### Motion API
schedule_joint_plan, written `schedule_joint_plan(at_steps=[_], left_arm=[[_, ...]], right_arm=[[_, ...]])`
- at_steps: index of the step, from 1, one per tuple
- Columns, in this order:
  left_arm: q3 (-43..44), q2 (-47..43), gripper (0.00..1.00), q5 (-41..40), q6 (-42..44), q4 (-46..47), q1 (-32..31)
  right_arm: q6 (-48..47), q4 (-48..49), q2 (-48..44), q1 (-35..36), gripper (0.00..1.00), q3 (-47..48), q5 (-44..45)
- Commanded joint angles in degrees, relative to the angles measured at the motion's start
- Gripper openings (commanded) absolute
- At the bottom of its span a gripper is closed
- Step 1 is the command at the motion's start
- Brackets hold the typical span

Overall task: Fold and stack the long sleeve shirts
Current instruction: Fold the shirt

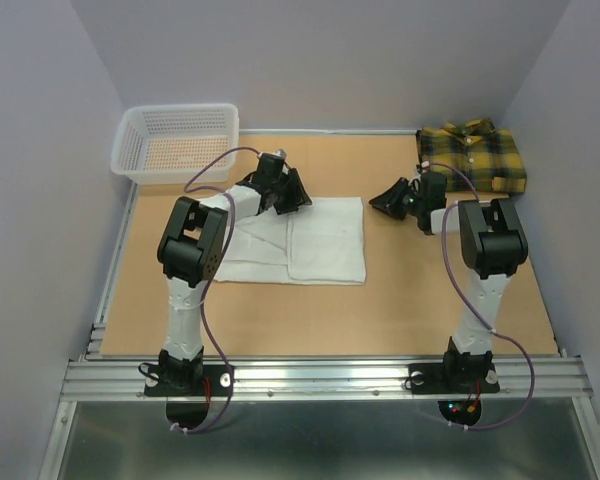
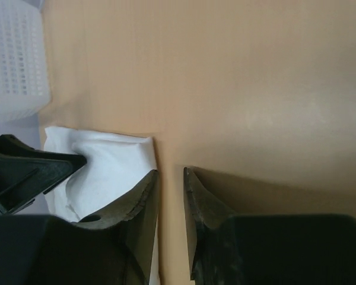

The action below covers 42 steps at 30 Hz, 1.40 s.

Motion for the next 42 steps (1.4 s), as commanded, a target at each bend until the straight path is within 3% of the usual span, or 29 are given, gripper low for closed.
schedule_joint_plan(at_steps=[1,7,9,10,14,20,26,36,42], left_arm=[[-2.09,-6.08,0.62,-3.21,3.56,-2.65,0.92],[-1.48,-16.45,0.92,-10.13,10.42,-7.04,-3.2],[-1.3,-19.43,0.98,-14.36,15.51,-10.2,-7.31],[-1.48,-20.32,0.98,-19.59,17.35,-11.17,-8.82],[-3.93,-23.31,0.98,-26.48,23.25,-15.03,-16.56],[-8.24,-24.9,0.9,-35.26,26.6,-16.09,-29.63],[-5.0,-17.62,0.89,-38.8,28.27,-17.77,-39.75],[1.51,-7.5,0.84,-39.24,28.01,-18.29,-43.99],[1.51,-3.89,0.73,-40.2,27.39,-18.38,-43.99]], right_arm=[[-2.65,1.78,-6.33,-1.66,0.3,-1.73,2.44],[-9.24,-15.0,-17.75,-1.75,0.5,-1.98,6.12],[-10.83,-17.99,-23.09,-1.75,0.61,-3.48,9.62],[-11.09,-20.36,-24.78,-1.75,0.71,-5.23,10.77],[-10.31,-26.77,-33.66,-1.75,0.9,-8.05,15.34],[-11.09,-41.53,-45.52,-1.83,0.94,-9.9,25.61],[-11.53,-49.2,-56.34,-1.92,0.97,-13.33,34.77],[-12.15,-55.36,-63.2,-2.01,0.99,-15.79,39.35],[-12.24,-56.24,-64.87,-2.1,0.99,-16.49,39.35]])
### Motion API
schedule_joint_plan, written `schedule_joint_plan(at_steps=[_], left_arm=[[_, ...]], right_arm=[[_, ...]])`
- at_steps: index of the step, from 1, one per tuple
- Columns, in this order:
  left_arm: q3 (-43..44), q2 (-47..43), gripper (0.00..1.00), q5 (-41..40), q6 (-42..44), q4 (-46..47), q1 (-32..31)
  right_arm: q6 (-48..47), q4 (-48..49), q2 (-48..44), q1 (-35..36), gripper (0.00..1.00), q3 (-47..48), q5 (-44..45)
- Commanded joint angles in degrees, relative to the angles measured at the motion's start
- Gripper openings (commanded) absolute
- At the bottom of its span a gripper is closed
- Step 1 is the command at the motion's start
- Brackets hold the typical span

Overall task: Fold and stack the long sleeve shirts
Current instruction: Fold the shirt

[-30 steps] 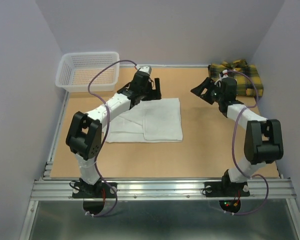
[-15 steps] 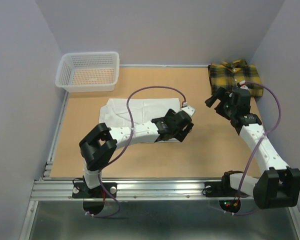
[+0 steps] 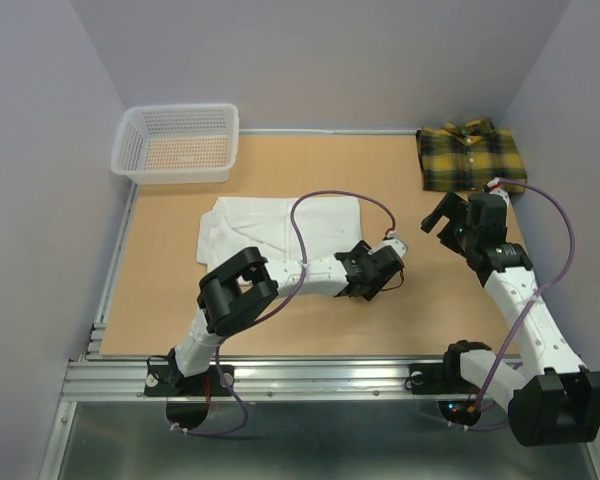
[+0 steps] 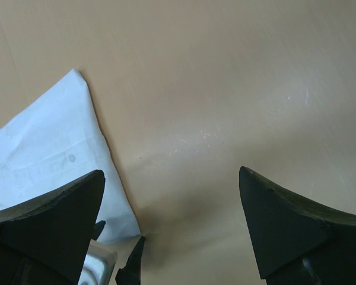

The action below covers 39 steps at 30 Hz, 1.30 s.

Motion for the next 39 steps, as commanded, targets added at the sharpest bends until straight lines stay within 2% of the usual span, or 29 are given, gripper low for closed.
schedule_joint_plan(at_steps=[1,2,7,10,14,16,23,28,35,39], left_arm=[[2.19,1.7,0.7,-3.12,-0.91,-0.61,0.11],[2.1,2.4,0.65,-3.73,-1.09,-0.61,0.11],[1.57,3.82,0.54,-4.44,-1.44,-0.26,0.11],[0.69,3.73,0.41,-4.61,-1.36,1.4,0.2],[-0.01,3.47,0.12,-4.18,-1.62,2.2,1.08],[-0.45,2.42,0.02,-3.91,-2.15,2.63,1.87],[-3.96,-3.91,0.0,0.12,-2.85,5.09,4.24],[-6.78,-9.89,0.0,1.71,-3.29,6.85,4.42],[-9.24,-14.2,0.0,3.12,-3.38,8.17,4.86],[-9.59,-15.16,0.0,4.26,-3.55,8.88,4.86]], right_arm=[[-0.59,-0.64,-1.9,-0.28,0.99,-1.59,1.47],[-0.41,-0.64,-1.99,-0.28,0.99,-1.59,0.86],[0.12,-0.55,-1.29,-0.28,0.98,-1.59,-1.08],[0.21,-0.46,-0.15,-0.28,0.98,-1.5,-2.31],[-0.23,-0.28,1.96,-0.28,0.97,-1.06,-5.29],[0.03,-0.11,3.01,-0.28,0.97,-0.88,-7.04],[0.91,4.02,8.44,-0.2,0.97,-0.71,-15.39],[3.1,10.68,15.84,-0.11,0.99,-2.81,-27.6],[10.39,30.11,27.44,1.2,0.99,-5.72,-41.13],[14.61,40.3,34.89,3.49,0.97,-5.81,-45.54]])
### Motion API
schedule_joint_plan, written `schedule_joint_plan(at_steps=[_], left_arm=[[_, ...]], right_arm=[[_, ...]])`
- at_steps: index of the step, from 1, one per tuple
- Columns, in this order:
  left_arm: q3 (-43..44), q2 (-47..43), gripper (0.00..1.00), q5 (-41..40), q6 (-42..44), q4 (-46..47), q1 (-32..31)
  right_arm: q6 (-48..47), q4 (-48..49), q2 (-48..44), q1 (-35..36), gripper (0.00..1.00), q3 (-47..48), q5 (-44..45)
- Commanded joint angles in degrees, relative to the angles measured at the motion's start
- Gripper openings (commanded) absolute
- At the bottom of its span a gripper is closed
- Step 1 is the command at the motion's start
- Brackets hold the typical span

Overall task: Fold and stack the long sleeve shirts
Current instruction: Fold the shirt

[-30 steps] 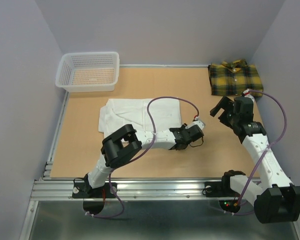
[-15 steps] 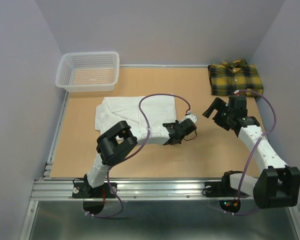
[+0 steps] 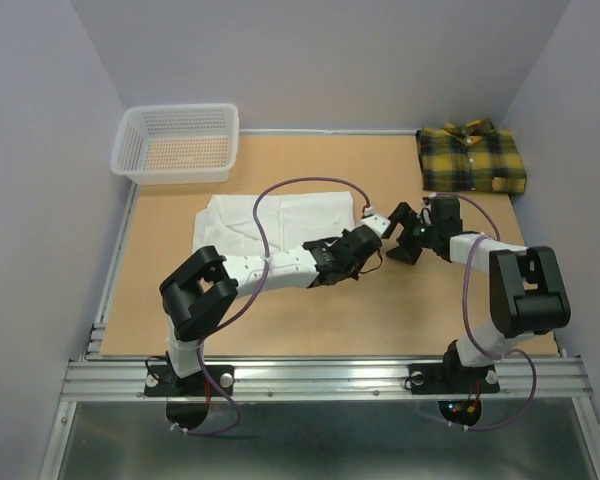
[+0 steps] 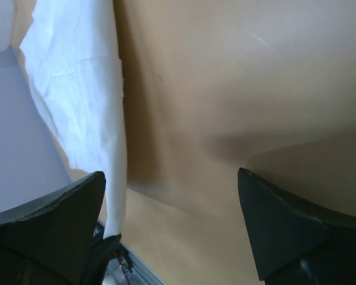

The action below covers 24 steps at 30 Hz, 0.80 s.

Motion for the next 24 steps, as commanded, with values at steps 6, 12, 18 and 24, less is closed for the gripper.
schedule_joint_plan(at_steps=[6,12,18,24], left_arm=[[-1.31,-4.06,0.0,2.11,-0.56,2.85,-0.01],[-1.75,-4.51,0.0,2.63,-1.26,3.46,-0.01],[-1.31,-4.42,0.0,1.93,-2.4,3.55,-0.45],[-1.22,-4.16,0.0,1.84,-1.7,3.73,-1.33]], right_arm=[[9.84,25.71,14.66,6.26,0.93,2.11,-12.96],[10.19,27.82,22.74,9.78,0.85,7.65,-13.84],[11.15,29.93,26.18,11.63,0.67,11.6,-14.37],[10.89,30.02,28.73,12.95,0.46,14.42,-15.6]])
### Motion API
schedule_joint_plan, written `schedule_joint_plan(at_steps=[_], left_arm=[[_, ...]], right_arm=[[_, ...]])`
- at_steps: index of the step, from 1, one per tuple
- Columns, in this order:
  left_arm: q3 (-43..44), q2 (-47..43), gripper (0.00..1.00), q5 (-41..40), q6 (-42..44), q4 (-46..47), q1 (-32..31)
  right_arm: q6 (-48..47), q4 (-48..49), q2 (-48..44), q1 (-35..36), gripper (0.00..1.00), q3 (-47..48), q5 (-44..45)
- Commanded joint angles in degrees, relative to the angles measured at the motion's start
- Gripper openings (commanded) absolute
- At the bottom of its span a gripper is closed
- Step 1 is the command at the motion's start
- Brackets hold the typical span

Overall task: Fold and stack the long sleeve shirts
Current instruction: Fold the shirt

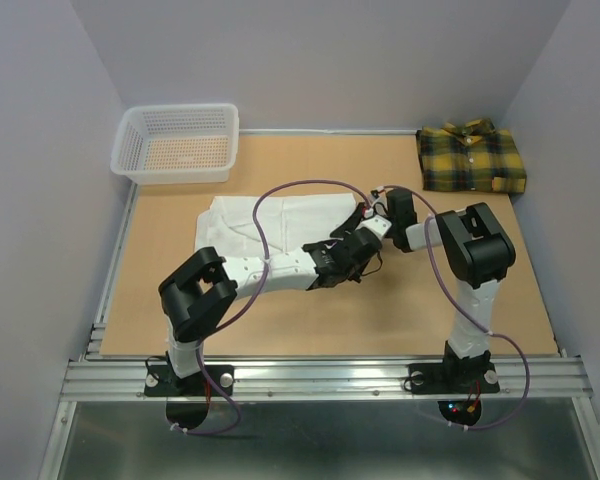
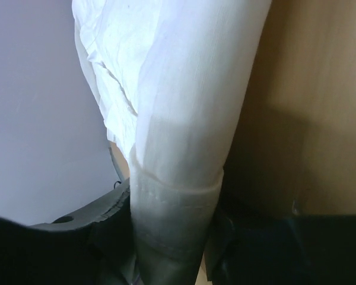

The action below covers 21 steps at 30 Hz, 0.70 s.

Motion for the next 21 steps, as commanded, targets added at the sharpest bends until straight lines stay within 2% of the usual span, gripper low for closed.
schedule_joint_plan(at_steps=[1,3,5,8,9,11,15,19,20,21], left_arm=[[0.0,-3.39,0.0,-0.67,-0.43,1.8,-0.92],[-0.35,-3.74,0.0,-1.64,-2.19,1.45,-0.92],[-0.53,-4.09,0.05,-2.78,-2.98,1.1,-0.83],[-0.53,-4.88,0.2,-3.57,-4.47,-0.21,-0.83],[-0.53,-5.58,0.32,-3.75,-4.91,-0.48,-0.83],[-0.61,-6.46,0.46,-3.92,-5.18,-1.09,-0.74],[-0.88,-10.49,0.69,-3.14,-6.32,-2.24,0.92],[-2.54,-16.03,0.76,0.28,-7.73,-2.42,5.31],[-3.16,-17.18,0.76,2.21,-8.08,-3.02,6.45],[-3.6,-19.71,0.76,3.1,-8.34,-3.38,9.6]], right_arm=[[-0.69,1.76,1.57,1.04,0.44,2.97,-0.39],[-1.39,1.76,1.48,1.13,0.35,2.54,-0.48],[-2.18,1.58,0.87,1.13,0.27,1.66,-0.13],[-4.29,1.06,-0.45,1.04,0.11,0.78,-0.21],[-4.9,0.62,-0.63,1.04,0.07,0.86,-0.3],[-6.57,-1.49,-1.33,0.86,0.01,0.69,-0.39],[-16.47,-10.52,-3.79,-0.54,0.01,1.3,-0.22],[-24.14,-19.67,-6.86,-4.14,0.01,2.26,-0.48],[-25.99,-24.65,-7.48,-5.02,0.01,3.4,-0.48],[-30.27,-27.48,-7.66,-6.42,0.01,4.89,-0.39]])
